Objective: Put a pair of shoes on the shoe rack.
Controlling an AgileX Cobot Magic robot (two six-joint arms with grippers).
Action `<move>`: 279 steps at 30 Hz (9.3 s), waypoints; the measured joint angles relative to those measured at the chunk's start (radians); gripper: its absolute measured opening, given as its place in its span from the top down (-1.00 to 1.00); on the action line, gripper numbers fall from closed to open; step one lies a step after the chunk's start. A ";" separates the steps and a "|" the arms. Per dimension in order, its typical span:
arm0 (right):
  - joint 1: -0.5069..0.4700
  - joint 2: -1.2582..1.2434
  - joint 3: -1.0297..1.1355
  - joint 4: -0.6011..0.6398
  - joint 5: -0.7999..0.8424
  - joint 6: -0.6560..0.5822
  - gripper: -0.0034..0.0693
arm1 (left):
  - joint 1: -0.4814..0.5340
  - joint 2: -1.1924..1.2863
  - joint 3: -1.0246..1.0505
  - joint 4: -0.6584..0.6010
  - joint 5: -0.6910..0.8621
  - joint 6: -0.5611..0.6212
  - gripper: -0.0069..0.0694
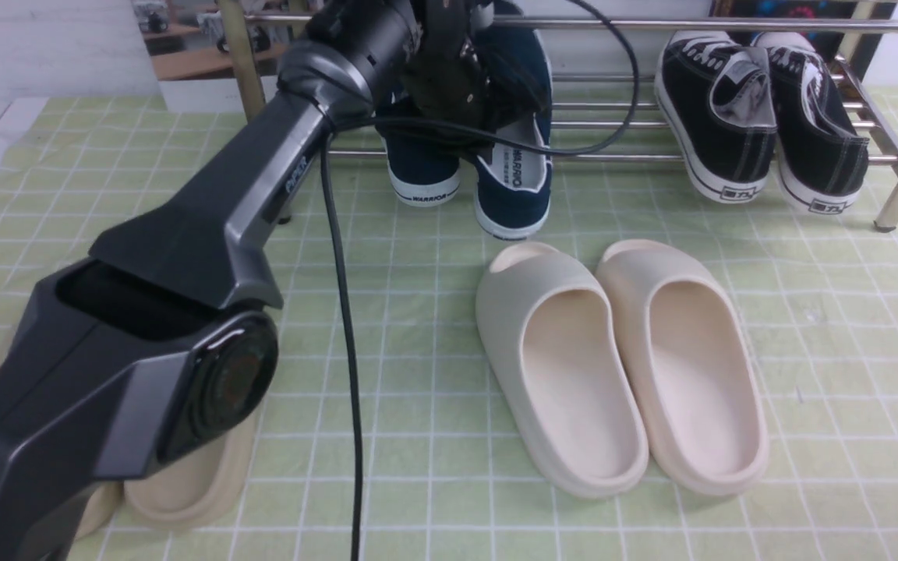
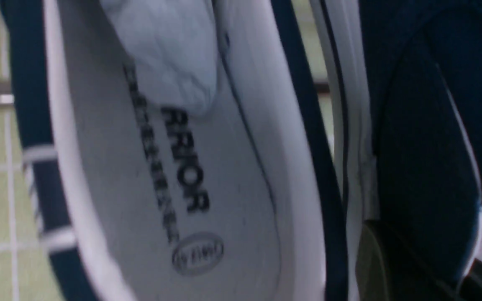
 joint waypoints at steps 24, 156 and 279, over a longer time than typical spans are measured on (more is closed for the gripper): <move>0.000 0.000 0.000 0.000 0.000 0.000 0.25 | 0.010 -0.083 -0.015 -0.041 0.023 0.102 0.04; 0.000 0.000 0.000 -0.001 0.000 0.000 0.25 | 0.060 -0.465 0.934 0.059 -0.558 0.297 0.85; 0.000 -0.002 0.000 -0.003 0.000 0.000 0.25 | 0.367 -2.504 2.668 -0.009 -0.720 0.362 0.85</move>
